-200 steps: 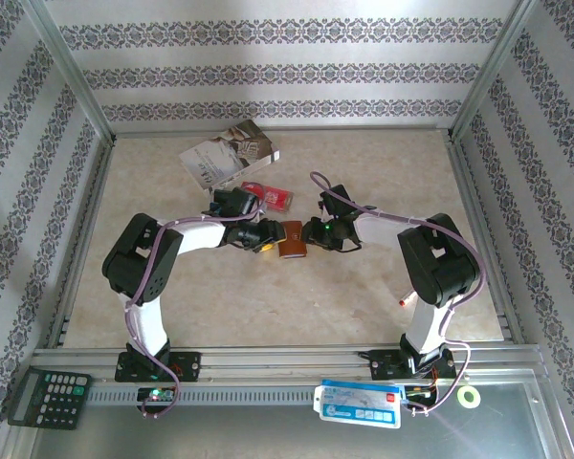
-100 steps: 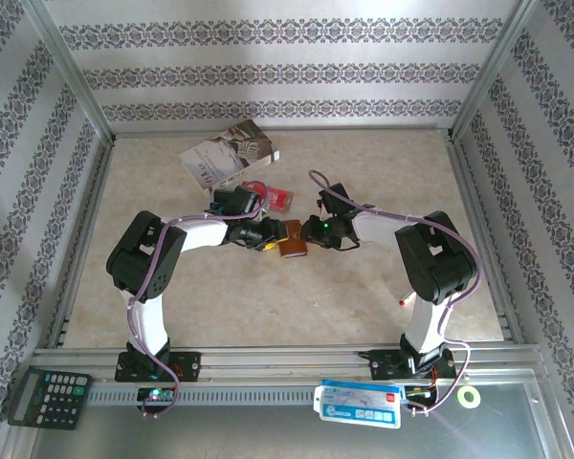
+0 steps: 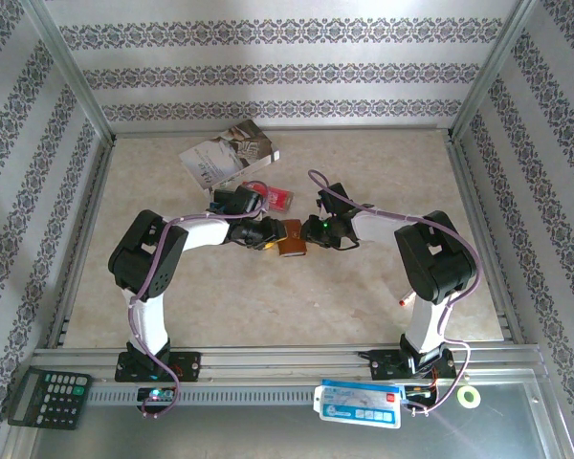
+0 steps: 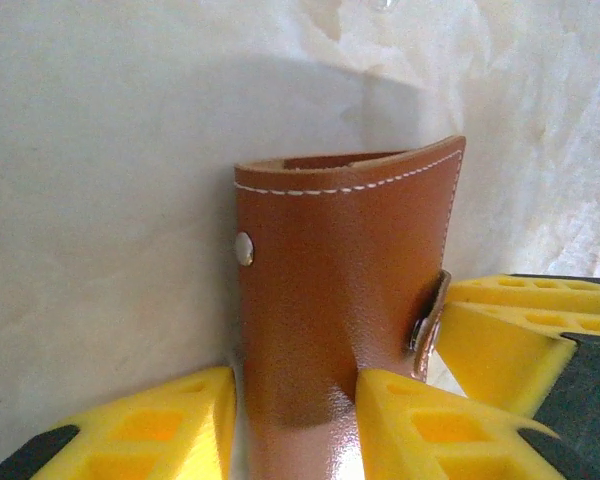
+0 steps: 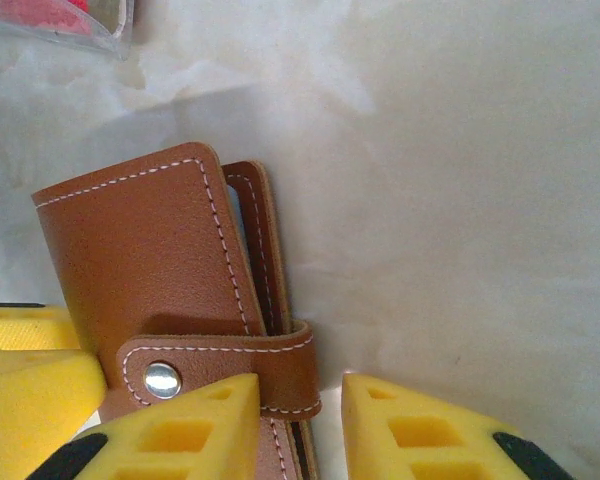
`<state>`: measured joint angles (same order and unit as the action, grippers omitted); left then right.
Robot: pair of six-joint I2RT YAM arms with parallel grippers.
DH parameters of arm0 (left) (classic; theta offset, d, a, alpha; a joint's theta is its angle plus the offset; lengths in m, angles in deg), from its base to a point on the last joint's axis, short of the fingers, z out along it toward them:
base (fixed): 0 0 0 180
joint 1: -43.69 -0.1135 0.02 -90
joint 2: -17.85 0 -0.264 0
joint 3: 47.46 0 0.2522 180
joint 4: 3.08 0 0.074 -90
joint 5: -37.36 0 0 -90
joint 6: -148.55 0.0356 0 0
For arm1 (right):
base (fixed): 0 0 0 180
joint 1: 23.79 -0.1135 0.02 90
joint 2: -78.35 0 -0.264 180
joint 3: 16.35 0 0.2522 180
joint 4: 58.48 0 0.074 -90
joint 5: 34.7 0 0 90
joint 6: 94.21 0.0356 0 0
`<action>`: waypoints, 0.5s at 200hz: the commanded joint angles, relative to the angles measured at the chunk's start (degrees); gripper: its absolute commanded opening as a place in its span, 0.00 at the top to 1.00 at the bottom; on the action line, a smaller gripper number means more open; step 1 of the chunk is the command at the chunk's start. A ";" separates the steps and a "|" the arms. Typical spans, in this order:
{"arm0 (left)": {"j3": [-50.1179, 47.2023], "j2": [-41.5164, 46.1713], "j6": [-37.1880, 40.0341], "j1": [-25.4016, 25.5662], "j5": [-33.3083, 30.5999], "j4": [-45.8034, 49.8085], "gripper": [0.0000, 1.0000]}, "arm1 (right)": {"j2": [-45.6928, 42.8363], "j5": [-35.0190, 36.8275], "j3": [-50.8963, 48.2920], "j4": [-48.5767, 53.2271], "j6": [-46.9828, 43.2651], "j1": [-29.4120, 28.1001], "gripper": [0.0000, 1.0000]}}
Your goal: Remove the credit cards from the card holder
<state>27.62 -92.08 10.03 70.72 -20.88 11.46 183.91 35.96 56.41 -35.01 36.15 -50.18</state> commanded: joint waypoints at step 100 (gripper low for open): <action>-1.95 4.25 -0.89 -0.12 6.03 -8.80 0.90 | -3.12 -0.91 -3.19 -3.52 1.57 0.70 0.72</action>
<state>26.48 -90.72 8.46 70.59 -17.40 7.52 183.10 36.31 54.97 -37.30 36.67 -49.63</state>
